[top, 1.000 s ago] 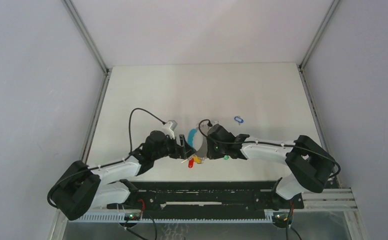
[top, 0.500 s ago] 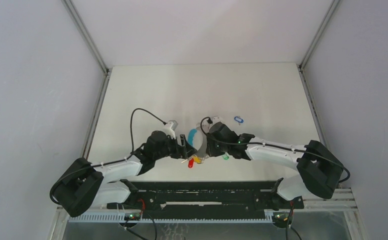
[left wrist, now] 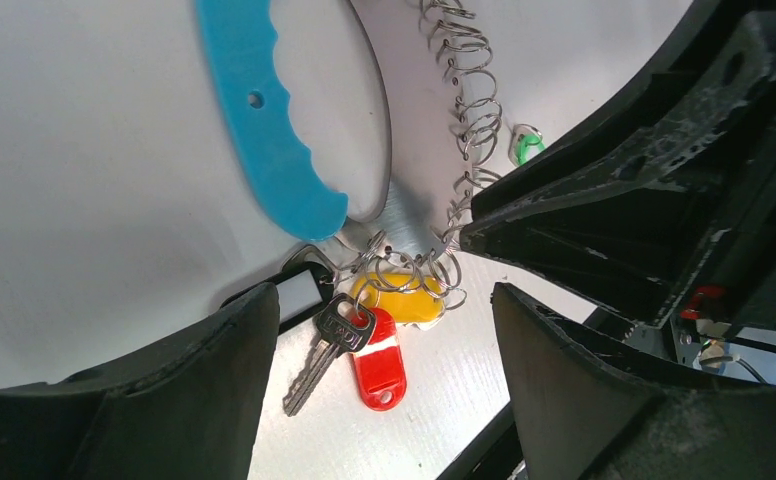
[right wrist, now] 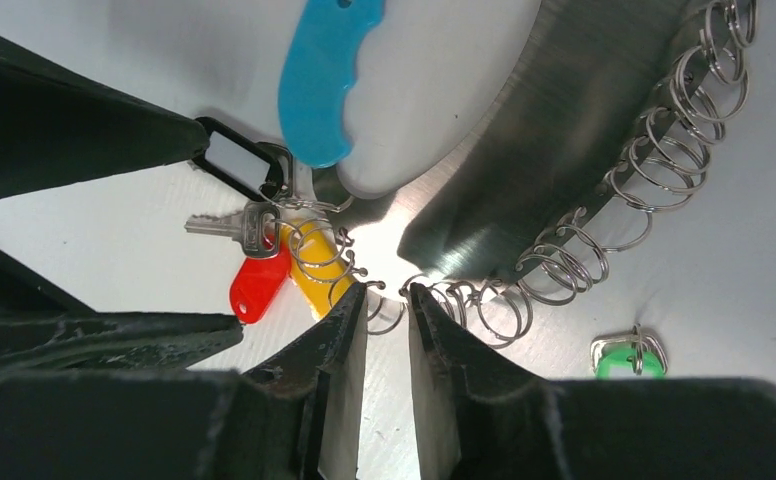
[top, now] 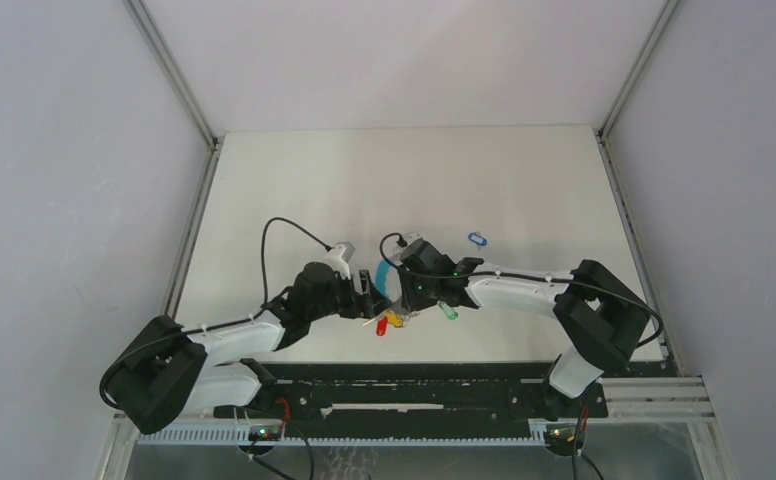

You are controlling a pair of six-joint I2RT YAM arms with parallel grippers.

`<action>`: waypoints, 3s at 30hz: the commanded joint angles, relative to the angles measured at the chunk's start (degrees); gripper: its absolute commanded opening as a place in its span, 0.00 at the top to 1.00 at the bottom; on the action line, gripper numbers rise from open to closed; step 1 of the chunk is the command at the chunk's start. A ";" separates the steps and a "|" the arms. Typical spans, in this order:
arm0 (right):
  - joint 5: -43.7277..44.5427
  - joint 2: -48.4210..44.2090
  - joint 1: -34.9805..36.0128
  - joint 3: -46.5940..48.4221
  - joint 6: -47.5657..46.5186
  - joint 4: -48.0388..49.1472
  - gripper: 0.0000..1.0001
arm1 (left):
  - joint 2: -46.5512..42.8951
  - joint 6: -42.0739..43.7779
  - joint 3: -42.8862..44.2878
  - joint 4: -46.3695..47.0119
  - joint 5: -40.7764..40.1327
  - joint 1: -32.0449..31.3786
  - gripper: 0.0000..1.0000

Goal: Put the keys on the keyring

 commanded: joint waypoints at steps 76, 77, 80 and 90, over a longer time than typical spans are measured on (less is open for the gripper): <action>-28.05 -25.37 -6.67 2.59 -56.94 0.17 1.00 | -6.63 38.07 2.52 21.98 20.34 1.59 0.39; -28.97 -25.57 -7.02 1.78 -56.92 1.41 1.00 | -6.79 38.00 2.18 23.04 21.30 1.71 0.40; -32.11 -25.68 -8.19 -0.03 -56.45 4.51 1.00 | -6.09 37.94 1.92 25.53 24.44 1.82 0.44; -37.21 -24.50 -9.40 -0.41 -57.97 5.27 1.00 | -2.96 38.12 2.88 29.74 34.50 2.44 0.62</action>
